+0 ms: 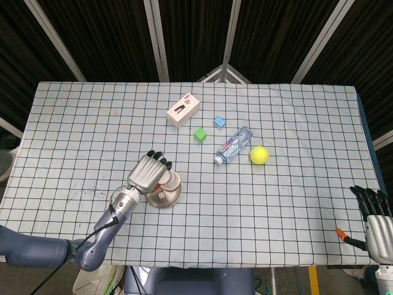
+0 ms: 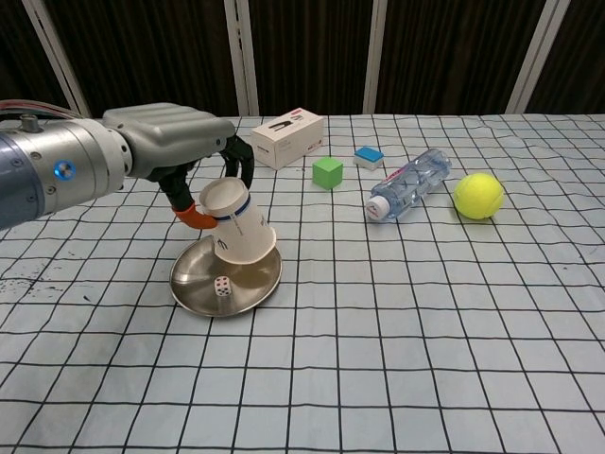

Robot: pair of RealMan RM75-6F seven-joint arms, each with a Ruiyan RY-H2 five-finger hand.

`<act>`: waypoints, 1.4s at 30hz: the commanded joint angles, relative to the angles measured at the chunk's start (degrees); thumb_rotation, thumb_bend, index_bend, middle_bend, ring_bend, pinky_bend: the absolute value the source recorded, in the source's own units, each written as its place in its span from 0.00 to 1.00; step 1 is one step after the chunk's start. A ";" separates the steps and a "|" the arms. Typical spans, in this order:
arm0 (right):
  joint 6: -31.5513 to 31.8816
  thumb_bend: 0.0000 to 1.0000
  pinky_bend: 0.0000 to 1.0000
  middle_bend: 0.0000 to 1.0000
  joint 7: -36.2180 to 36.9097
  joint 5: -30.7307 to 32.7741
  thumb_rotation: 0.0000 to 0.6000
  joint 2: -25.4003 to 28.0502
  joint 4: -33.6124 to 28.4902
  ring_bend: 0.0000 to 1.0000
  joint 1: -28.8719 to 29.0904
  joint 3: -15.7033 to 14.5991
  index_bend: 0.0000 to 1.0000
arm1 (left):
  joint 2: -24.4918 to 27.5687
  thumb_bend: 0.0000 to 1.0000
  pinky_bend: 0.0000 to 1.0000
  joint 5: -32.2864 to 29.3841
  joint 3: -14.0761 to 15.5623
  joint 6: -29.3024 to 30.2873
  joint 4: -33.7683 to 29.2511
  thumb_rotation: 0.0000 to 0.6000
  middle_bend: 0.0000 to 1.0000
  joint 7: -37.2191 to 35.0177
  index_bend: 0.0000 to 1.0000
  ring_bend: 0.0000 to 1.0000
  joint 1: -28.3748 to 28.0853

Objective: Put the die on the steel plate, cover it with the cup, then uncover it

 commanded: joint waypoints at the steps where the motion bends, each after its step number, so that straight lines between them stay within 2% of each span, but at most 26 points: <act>1: -0.08 0.13 0.03 0.14 -0.14 -0.01 1.00 -0.04 -0.07 0.10 0.05 -0.01 0.12 | 0.86 0.43 0.21 -0.05 0.13 -0.45 -0.91 1.00 0.38 -0.81 0.44 0.22 0.67; 15: -0.24 0.13 0.03 0.14 -0.38 0.22 1.00 -0.09 -0.16 0.10 0.06 0.00 0.12 | 3.91 0.43 0.21 -4.76 -1.13 -5.41 -5.66 1.00 0.38 -3.62 0.44 0.22 1.41; 24: -0.12 0.13 0.03 0.14 -0.12 0.12 1.00 0.07 -0.26 0.10 -0.02 -0.06 0.12 | 2.15 0.43 0.21 -6.15 0.11 -4.61 -3.26 1.00 0.38 0.92 0.44 0.22 0.44; 32: -0.52 0.13 0.03 0.14 -0.01 0.24 1.00 0.06 -0.15 0.10 0.07 -0.16 0.12 | -3.05 0.43 0.21 -2.97 1.04 -1.91 2.45 1.00 0.38 5.00 0.44 0.22 0.05; 42: -0.60 0.13 0.03 0.14 0.04 0.27 1.00 -0.02 -0.05 0.10 0.09 -0.18 0.12 | -5.70 0.43 0.21 3.24 1.04 1.12 7.72 1.00 0.38 6.11 0.44 0.22 1.12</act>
